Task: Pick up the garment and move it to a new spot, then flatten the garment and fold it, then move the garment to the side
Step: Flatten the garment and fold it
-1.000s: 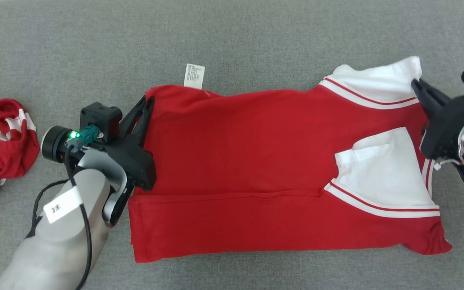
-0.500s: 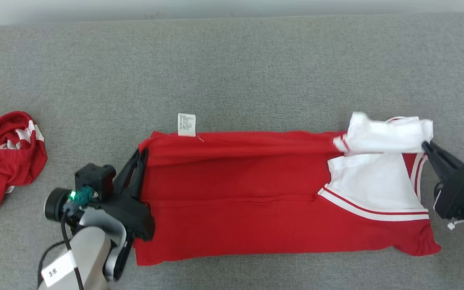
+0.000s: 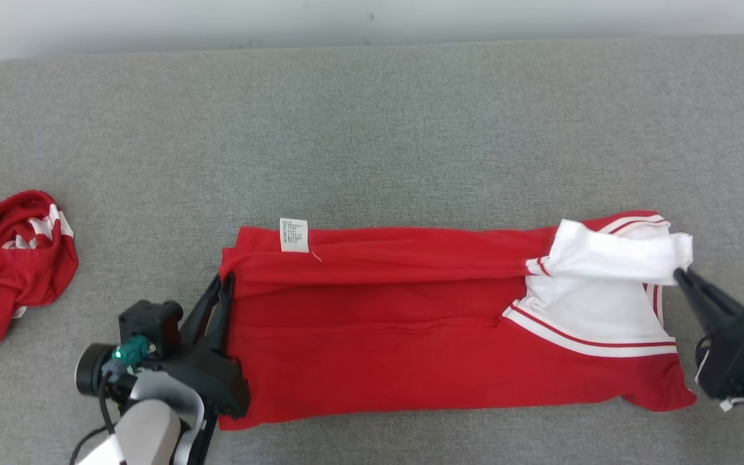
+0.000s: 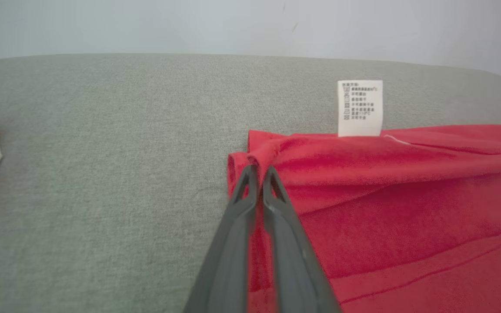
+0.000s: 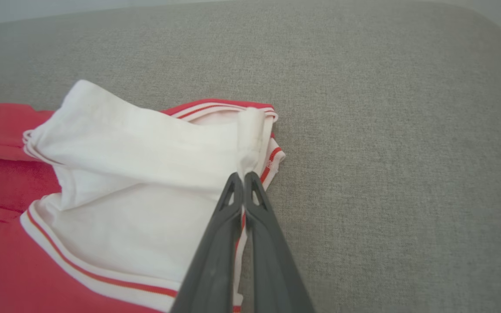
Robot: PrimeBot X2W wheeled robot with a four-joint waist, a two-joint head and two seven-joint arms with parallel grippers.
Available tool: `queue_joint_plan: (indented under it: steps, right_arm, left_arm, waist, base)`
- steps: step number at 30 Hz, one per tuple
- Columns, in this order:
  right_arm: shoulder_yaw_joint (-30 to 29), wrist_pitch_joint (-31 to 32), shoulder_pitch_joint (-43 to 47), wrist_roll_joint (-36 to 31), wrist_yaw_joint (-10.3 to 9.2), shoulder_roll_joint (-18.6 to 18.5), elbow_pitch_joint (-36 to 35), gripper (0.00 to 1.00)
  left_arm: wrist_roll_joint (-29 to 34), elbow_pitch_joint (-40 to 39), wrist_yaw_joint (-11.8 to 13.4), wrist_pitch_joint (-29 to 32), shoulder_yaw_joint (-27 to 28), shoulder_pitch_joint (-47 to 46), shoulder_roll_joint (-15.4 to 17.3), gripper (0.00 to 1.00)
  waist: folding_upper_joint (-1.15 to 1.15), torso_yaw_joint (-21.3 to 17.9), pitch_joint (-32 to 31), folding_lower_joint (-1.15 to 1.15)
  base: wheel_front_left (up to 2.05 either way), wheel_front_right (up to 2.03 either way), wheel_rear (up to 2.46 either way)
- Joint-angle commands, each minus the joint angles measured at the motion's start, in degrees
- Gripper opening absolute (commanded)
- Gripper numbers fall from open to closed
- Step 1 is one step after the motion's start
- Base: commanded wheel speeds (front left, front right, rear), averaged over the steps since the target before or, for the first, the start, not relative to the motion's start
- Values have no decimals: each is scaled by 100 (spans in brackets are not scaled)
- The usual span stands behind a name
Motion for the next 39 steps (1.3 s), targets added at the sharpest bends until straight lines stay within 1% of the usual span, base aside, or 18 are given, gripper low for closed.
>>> queue_joint_plan:
  steps: [1, 4, 7, 8, 9, 10, 11, 12, 13, 17, 19, 21, 24, 26, 29, 30, 35, 39]
  right_arm:
    - [-101, 81, 183, -97, -15, 87, -129, 0]
    - [-377, 314, 493, -241, -14, 262, -422, 0]
    - [-558, 447, 703, -363, -15, 354, -546, 0]
    - [-634, 515, 811, -431, -14, 394, -585, 0]
    - [-711, 562, 885, -544, -15, 412, -619, 0]
    - [-770, 599, 948, -632, -15, 466, -658, 0]
    - [-815, 641, 1006, -701, -14, 551, -696, 0]
    - [-845, 682, 1067, -753, -14, 615, -730, 44]
    - [-875, 727, 1114, -796, -14, 662, -749, 100]
    - [-1009, 756, 1200, -872, -14, 919, -888, 100]
    - [-1076, 736, 1225, -799, -14, 1036, -977, 100]
    - [-1163, 717, 1268, -758, -14, 1124, -1056, 100]
    - [-1283, 743, 1327, -686, -14, 1239, -1113, 100]
    - [-1358, 798, 1360, -720, -14, 1282, -1114, 100]
    - [-1533, 910, 1394, -798, -14, 1375, -1044, 100]
    - [-1675, 1028, 1361, -837, -14, 1494, -973, 100]
    - [-1954, 1361, 1161, -966, -14, 1709, -648, 100]
    - [-2215, 1560, 981, -1075, -14, 1851, -351, 100]
  left_arm:
    - [28, -20, 7, -13, 39, 136, -13, 12]
    - [73, -26, -40, -13, 101, 267, -54, 16]
    - [95, 8, -34, -13, 135, 353, -85, 18]
    - [96, 18, -45, -13, 158, 392, -100, 25]
    - [102, 42, -44, -13, 180, 423, -112, 36]
    - [104, 74, -54, -13, 199, 456, -125, 95]
    - [90, 101, -72, -13, 225, 482, -145, 100]
    - [98, 106, -88, -13, 252, 502, -161, 100]
    - [114, 93, -86, -13, 294, 533, -180, 100]
    - [166, -215, -49, -13, 617, 759, -280, 100]
    - [225, -635, -65, -13, 968, 965, -372, 100]
    - [316, -1151, -111, -13, 1360, 1279, -540, 100]
    - [539, -1868, -325, -11, 1916, 1745, -762, 100]
    - [724, -2290, -476, -9, 2182, 2027, -911, 100]
    - [935, -2850, -631, -9, 2508, 2407, -1054, 100]
    - [1022, -3132, -715, -8, 2668, 2600, -1105, 100]
    - [996, -3664, -813, -8, 2837, 2936, -1128, 100]
    - [1082, -3804, -854, -8, 2898, 3169, -1130, 100]
  waist:
    - [0, -5, -23, 1]
    - [0, 3, -50, 1]
    - [0, 13, -72, 1]
    - [0, 17, -82, 1]
    - [0, 18, -91, 1]
    - [0, 15, -99, 1]
    - [0, 12, -111, 1]
    - [0, 10, -126, 1]
    - [0, 6, -149, 1]
    - [0, 2, -245, 1]
    - [0, 3, -311, 1]
    - [0, 13, -391, 1]
    - [0, 40, -515, 1]
    - [0, 68, -601, 1]
    - [0, 110, -723, 1]
    - [0, 130, -794, 1]
    - [0, 175, -914, 1]
    - [0, 190, -959, 1]
  base:
    - [0, 0, 0]
    - [0, 0, 0]
    - [0, 0, 0]
    - [0, 0, 0]
    - [0, 0, 0]
    - [0, 0, 0]
    - [0, 0, 0]
    - [0, 0, 0]
    - [0, 0, 0]
    - [0, 0, 0]
    - [0, 0, 0]
    - [0, 0, 0]
    - [0, 0, 0]
    - [0, 0, 0]
    - [0, 0, 0]
    - [0, 0, 0]
    - [0, 0, 0]
    - [0, 0, 0]
